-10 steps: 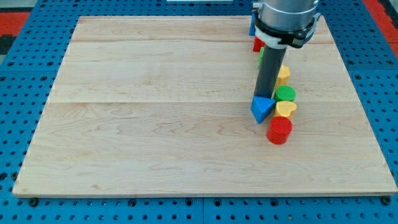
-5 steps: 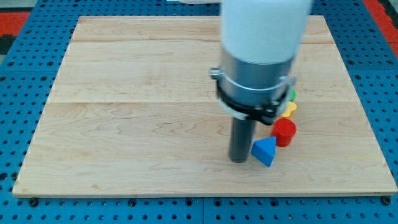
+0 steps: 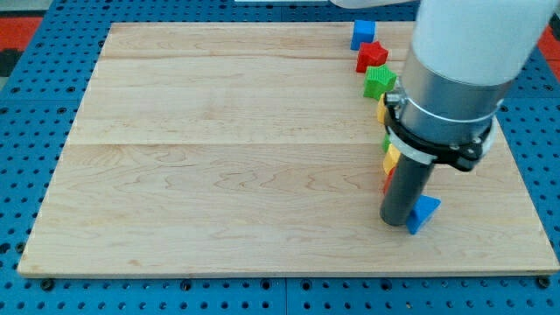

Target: Place the triangle below the red circle

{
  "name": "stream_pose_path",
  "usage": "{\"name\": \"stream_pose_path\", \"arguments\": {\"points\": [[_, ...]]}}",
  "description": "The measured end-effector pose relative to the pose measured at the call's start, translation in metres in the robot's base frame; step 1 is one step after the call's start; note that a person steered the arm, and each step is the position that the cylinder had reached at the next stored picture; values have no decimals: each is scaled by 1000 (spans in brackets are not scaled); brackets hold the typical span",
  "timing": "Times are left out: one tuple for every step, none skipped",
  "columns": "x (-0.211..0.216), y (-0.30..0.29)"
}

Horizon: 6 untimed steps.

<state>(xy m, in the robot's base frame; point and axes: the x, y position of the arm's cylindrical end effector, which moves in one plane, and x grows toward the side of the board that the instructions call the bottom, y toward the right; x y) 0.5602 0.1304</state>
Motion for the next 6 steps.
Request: {"name": "stream_pose_path", "arguments": {"points": [[10, 6], [10, 6], [11, 8], [12, 8], [12, 8], [12, 8]]}}
